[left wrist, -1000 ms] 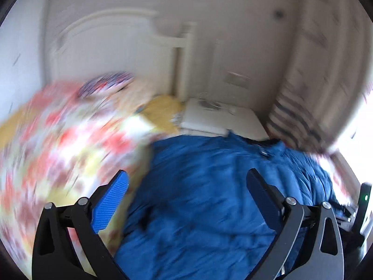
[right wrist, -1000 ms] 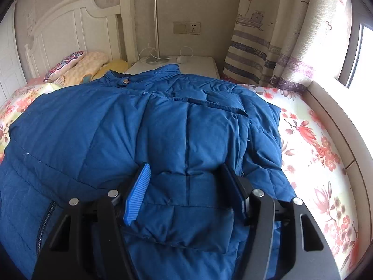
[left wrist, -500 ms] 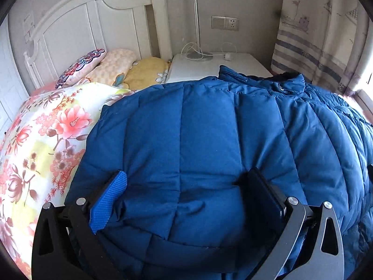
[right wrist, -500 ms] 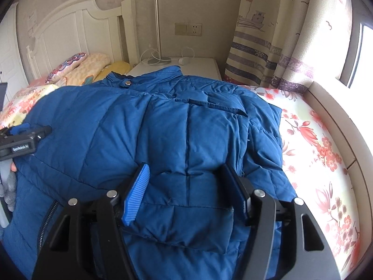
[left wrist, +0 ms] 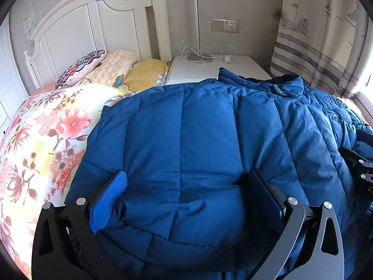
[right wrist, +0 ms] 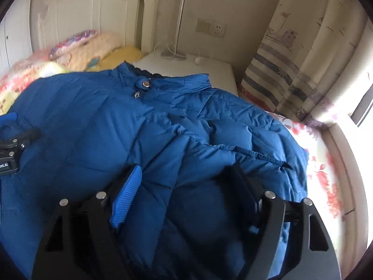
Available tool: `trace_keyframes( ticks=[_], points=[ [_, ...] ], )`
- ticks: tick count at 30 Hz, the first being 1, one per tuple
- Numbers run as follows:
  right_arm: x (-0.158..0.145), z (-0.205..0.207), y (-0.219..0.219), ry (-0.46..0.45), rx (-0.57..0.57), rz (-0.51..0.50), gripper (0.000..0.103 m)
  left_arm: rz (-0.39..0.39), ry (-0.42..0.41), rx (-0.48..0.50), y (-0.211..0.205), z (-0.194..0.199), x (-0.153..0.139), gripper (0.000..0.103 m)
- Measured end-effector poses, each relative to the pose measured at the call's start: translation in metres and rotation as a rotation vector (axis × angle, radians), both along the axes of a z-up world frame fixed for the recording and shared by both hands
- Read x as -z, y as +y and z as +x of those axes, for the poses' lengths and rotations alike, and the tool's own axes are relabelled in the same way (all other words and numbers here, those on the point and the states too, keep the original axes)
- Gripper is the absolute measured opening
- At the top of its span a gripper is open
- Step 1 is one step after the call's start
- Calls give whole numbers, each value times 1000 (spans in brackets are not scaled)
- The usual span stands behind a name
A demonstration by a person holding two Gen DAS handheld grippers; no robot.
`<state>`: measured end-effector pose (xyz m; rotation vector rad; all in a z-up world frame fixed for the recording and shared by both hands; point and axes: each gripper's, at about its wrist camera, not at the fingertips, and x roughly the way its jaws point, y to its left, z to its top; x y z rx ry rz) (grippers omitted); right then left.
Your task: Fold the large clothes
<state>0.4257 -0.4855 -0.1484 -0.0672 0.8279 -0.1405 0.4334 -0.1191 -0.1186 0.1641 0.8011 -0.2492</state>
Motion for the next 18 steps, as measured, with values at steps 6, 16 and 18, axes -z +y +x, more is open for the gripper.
trace_keyframes(
  ticks=[6,16,18],
  points=[
    [-25,-4,-7,-63,64,-7,77,3,0,-1,0,-2,0,99],
    [6,23,-52,-12,163,105,81,-1,1,3,1,-2,-1,99],
    [5,21,-56,-13,160,142,81,-2,3,4,1,-1,-1,99]
  ],
)
